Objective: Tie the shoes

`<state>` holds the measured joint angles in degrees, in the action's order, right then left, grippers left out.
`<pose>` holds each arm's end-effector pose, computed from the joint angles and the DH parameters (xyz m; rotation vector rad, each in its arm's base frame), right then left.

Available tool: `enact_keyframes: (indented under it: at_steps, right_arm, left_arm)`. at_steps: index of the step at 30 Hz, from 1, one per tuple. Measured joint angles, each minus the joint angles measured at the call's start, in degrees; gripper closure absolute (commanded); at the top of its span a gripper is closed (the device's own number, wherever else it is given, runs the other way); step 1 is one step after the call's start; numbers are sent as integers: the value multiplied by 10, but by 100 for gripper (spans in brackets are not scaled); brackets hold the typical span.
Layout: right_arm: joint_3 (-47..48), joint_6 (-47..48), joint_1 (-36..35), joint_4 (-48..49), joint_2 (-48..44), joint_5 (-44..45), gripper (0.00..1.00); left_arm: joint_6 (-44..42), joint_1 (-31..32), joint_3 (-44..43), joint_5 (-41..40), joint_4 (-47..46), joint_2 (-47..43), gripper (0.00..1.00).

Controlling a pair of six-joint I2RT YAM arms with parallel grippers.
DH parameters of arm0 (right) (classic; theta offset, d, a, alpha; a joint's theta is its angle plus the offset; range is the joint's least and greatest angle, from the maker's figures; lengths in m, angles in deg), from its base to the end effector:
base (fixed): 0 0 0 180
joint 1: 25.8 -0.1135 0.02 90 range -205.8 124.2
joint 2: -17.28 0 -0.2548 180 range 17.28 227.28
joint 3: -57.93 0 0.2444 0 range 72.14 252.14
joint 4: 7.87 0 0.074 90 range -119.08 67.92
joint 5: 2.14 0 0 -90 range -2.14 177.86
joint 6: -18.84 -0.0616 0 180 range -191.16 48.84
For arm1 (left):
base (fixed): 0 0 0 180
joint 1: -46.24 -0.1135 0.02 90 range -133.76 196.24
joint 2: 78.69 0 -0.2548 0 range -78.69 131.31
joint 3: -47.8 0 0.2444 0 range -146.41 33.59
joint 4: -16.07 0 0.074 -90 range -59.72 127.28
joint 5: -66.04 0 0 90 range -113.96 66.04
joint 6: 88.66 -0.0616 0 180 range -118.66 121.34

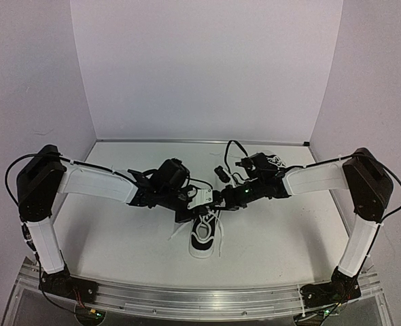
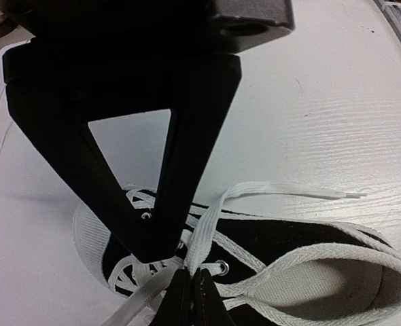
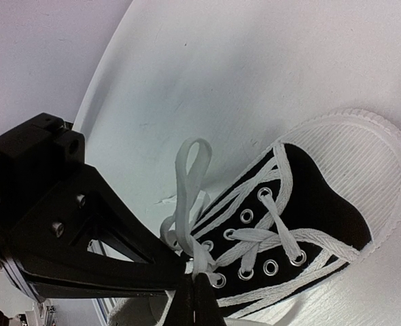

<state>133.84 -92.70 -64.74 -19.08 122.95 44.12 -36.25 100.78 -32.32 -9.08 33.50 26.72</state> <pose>0.2769 0.2785 0.1598 -0.8005 2.3153 1.3891 0.2231 -0.3405 0.1641 1.7659 1.5169 -0.4501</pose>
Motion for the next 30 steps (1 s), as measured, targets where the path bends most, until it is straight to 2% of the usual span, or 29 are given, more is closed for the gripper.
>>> enact_keyframes:
  at_steps: [18,30]
  right_arm:
    - [0,0,0,0,-4,0,100]
    - [-9,-2,0,4,-5,0,100]
  left_arm:
    - [75,-6,2,1,-63,37,100]
    - [144,-18,64,25,-165,30,100]
